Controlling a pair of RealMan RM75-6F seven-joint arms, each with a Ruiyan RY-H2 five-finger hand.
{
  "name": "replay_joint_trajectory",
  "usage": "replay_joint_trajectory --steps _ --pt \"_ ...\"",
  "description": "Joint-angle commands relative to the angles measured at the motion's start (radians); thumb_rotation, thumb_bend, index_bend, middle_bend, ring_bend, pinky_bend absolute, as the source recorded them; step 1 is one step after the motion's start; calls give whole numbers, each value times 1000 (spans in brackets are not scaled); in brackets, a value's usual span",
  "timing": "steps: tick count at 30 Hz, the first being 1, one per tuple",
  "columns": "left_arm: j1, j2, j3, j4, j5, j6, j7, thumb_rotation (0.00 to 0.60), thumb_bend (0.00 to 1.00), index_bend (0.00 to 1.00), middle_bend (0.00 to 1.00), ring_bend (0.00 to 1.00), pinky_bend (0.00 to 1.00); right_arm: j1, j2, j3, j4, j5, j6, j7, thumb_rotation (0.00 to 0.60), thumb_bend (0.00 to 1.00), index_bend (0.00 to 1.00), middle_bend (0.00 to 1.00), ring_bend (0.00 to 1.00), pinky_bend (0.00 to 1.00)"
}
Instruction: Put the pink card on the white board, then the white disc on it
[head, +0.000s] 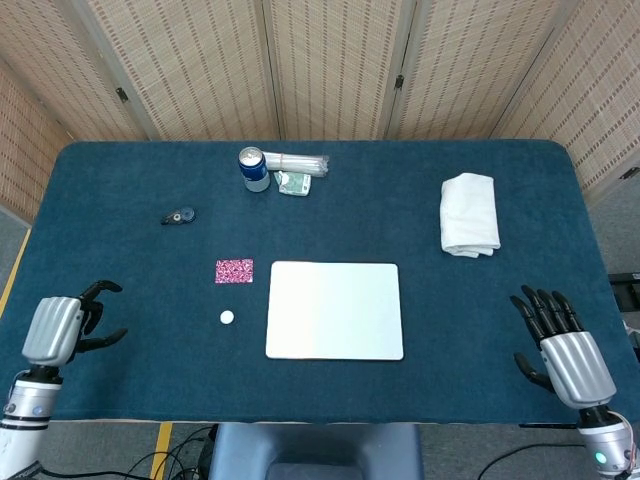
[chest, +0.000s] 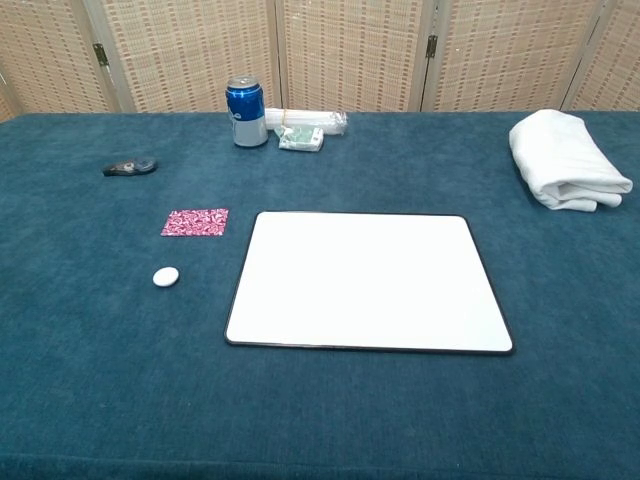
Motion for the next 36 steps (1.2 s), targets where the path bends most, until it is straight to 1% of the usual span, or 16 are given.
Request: replay_joint_trajectory --steps 1,3,8,10,15,18,20,23,27,32,36 --pt "-158 -47 -77 -126 -276 -270 170 600 113 394 1000 1000 1000 1 20 -11 8 -25 17 40 600 256 0 0 0 0" --pt "-214 -78 -94 -119 -376 -335 223 600 114 383 1000 1000 1000 -6 33 -13 11 -35 40 74 600 255 0 0 0 0" --pt "-342 -170 -118 -51 -619 -416 367 600 119 374 1000 1000 1000 -32 54 -16 45 -52 109 171 600 255 0 0 0 0" --pt "-381 -193 -126 -35 -692 -413 413 600 120 369 1000 1000 1000 -36 59 -17 57 -50 116 195 600 255 0 0 0 0" --pt "-459 -254 -162 -41 -830 -310 516 600 120 324 1000 1000 1000 -36 68 -16 70 -42 114 231 600 255 0 0 0 0" --pt "-486 -305 -181 -19 -867 -246 536 600 119 329 1000 1000 1000 -36 70 -19 71 -49 115 237 600 256 0 0 0 0" --pt "-499 -336 -186 12 -873 -233 534 600 120 350 1000 1000 1000 -36 70 -21 72 -55 117 238 600 256 0 0 0 0" --pt "-526 -344 -175 70 -887 -302 539 600 126 362 1000 1000 1000 -38 70 -23 73 -63 123 240 600 255 0 0 0 0" --pt "-555 -370 -187 143 -931 -348 527 600 183 375 1000 1000 1000 -40 70 -22 75 -62 127 245 600 255 0 0 0 0" --pt "-592 -407 -190 220 -955 -370 536 600 206 366 1000 1000 1000 -36 72 -19 75 -53 116 248 600 255 0 0 0 0" --pt "-610 -444 -188 289 -936 -382 516 600 206 365 1000 1000 1000 -31 74 -15 73 -43 102 249 600 255 0 0 0 0"
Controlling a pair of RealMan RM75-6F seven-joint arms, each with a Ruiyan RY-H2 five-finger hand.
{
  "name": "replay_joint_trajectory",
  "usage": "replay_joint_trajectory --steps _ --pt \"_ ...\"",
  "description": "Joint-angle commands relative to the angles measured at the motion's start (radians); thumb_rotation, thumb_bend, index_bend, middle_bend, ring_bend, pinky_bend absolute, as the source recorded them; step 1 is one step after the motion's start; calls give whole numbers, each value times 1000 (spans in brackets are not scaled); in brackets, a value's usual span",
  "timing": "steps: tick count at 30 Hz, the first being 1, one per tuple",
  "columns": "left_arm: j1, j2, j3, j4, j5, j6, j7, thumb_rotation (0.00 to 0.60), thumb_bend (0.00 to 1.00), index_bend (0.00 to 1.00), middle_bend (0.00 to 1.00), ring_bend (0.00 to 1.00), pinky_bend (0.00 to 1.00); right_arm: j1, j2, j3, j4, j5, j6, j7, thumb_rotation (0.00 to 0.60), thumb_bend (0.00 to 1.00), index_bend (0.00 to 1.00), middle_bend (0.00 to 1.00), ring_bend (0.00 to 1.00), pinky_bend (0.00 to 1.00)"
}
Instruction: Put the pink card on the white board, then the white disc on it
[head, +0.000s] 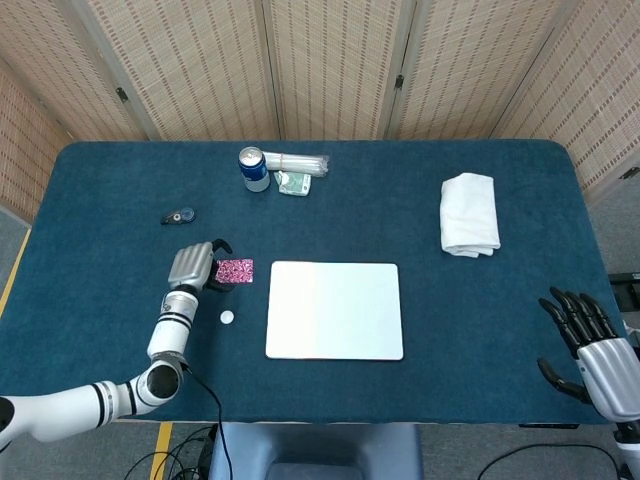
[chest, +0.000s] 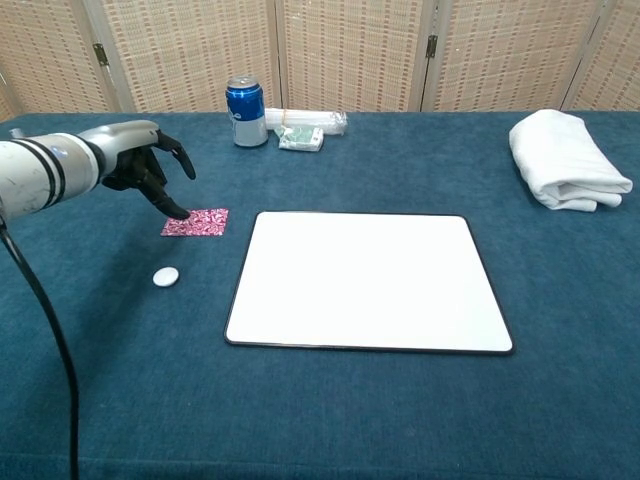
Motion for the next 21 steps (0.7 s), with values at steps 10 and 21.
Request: replay_joint_trajectory --steps 10,21 --pt "-27 -104 7 150 4 -39 -51 600 206 366 1000 1000 1000 14 4 5 -8 18 -33 -3 600 256 0 0 0 0" --pt "-31 -144 8 233 42 -62 -74 600 216 404 1000 1000 1000 -1 3 5 -2 12 -3 2 600 255 0 0 0 0"
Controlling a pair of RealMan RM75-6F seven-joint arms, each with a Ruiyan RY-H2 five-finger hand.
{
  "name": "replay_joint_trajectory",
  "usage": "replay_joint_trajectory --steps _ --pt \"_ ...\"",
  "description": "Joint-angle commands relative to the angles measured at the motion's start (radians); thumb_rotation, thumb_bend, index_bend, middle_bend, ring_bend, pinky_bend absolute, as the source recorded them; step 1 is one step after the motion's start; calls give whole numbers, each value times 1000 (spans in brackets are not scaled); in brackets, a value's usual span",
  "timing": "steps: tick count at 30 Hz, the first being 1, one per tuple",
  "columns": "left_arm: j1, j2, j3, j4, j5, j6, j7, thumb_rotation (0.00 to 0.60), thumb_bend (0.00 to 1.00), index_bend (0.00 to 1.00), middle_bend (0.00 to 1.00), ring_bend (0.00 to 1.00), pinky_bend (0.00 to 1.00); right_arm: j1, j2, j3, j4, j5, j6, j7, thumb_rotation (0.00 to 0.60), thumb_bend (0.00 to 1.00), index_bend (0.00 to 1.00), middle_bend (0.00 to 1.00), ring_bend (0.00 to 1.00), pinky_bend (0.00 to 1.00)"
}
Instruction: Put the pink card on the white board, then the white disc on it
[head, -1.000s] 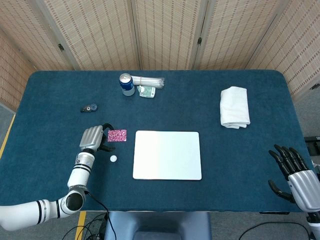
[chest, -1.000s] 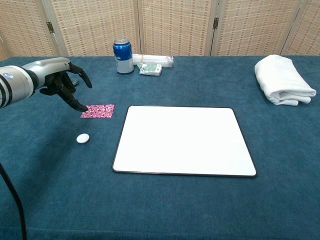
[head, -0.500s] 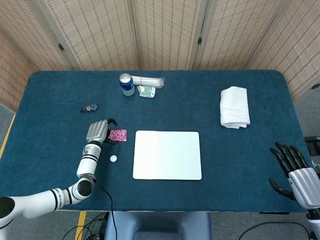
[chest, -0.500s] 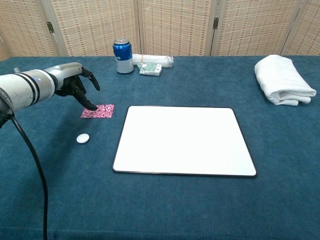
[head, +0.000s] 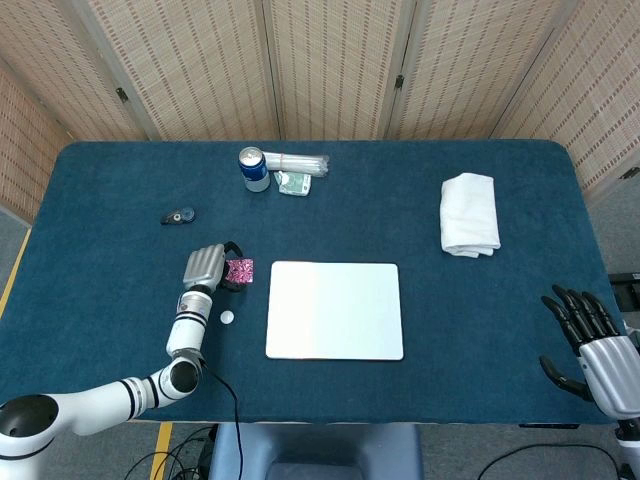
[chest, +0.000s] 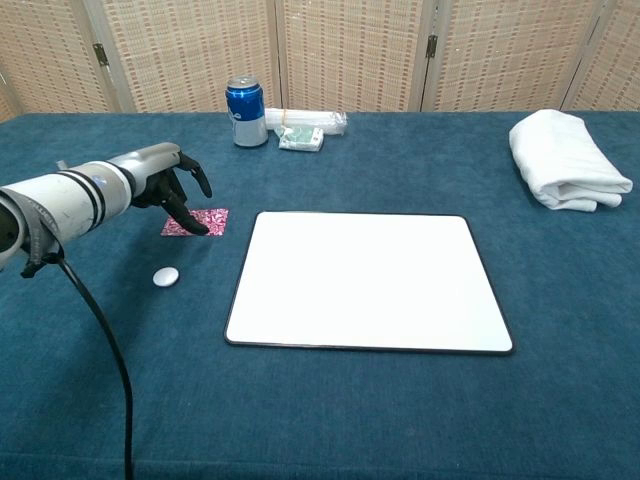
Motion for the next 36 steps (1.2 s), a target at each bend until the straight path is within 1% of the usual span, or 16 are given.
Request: replay_joint_trajectory --steps 1,10,18,29,36 --pt "2 3 -3 13 -5 -13 -4 600 220 406 1000 1000 1000 1 -1 0 1 1 -3 0 600 255 0 0 0 0" --pt "10 15 3 35 -30 -62 0 600 222 384 1000 1000 1000 6 -1 3 -5 6 -15 -9 600 255 0 0 0 0" --pt "7 9 6 56 -36 -82 -3 600 222 376 1000 1000 1000 5 -1 3 -6 7 -16 -12 600 255 0 0 0 0" --pt "2 -11 4 113 -34 -118 -24 600 222 402 1000 1000 1000 7 -1 7 -7 15 -21 -13 600 255 0 0 0 0" --pt "5 -20 2 142 -31 -131 -38 600 222 439 1000 1000 1000 7 -2 8 -10 17 -24 -19 600 256 0 0 0 0"
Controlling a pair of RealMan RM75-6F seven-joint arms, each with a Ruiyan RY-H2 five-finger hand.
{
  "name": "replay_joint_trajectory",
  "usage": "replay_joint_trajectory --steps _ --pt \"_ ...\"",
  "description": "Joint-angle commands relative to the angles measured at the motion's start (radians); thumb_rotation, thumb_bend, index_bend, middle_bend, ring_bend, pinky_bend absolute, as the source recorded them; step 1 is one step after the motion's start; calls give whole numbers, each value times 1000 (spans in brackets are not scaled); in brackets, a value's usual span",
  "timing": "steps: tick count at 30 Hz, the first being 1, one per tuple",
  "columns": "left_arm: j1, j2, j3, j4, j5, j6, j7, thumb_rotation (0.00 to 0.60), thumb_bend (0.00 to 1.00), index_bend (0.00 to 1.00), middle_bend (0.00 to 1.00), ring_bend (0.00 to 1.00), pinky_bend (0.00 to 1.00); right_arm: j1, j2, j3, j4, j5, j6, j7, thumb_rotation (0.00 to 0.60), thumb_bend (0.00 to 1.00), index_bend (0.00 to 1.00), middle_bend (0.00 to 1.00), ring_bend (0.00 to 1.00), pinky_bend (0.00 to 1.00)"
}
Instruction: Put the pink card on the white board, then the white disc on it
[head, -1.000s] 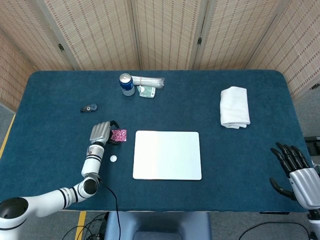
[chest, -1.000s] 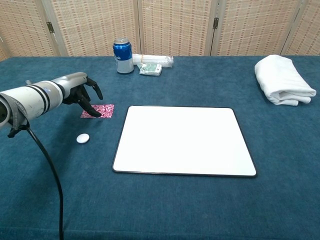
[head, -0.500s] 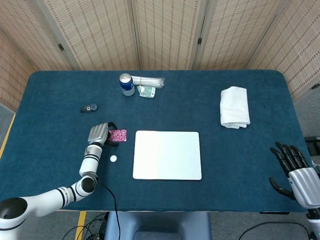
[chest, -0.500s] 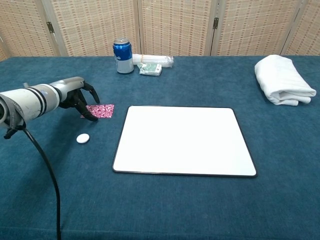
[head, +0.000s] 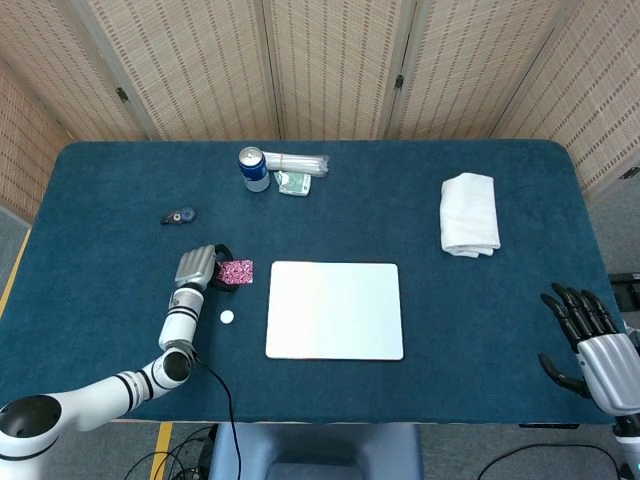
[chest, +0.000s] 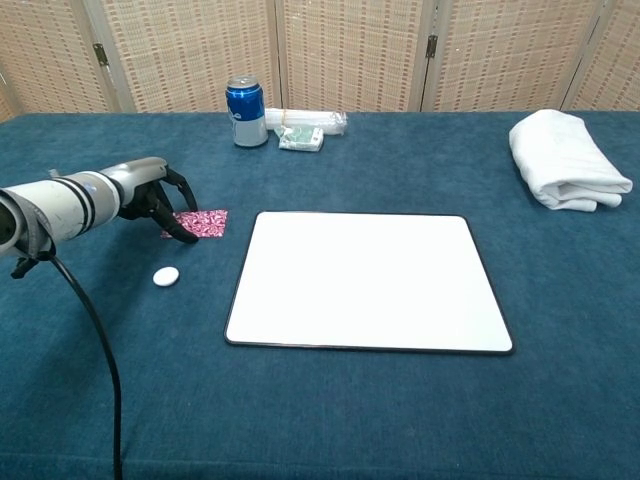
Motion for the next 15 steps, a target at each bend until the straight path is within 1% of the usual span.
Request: replay_joint_trajectory --steps 1,5,9,15 --pt "1 -3 -1 9 1 -4 -6 600 222 444 1000 1000 1000 -1 0 0 -1 0 1 -1 600 256 0 0 0 0" --pt "6 -1 2 11 11 -11 -13 600 222 451 1000 1000 1000 0 -1 0 -2 -1 0 -5 600 255 0 0 0 0" --pt "12 5 4 -1 27 3 -18 600 222 449 1000 1000 1000 1 -2 -1 -3 -3 -3 -9 600 255 0 0 0 0" --pt "21 24 4 -42 37 20 -17 600 222 451 1000 1000 1000 1 -2 -3 -5 -9 -1 -12 600 256 0 0 0 0"
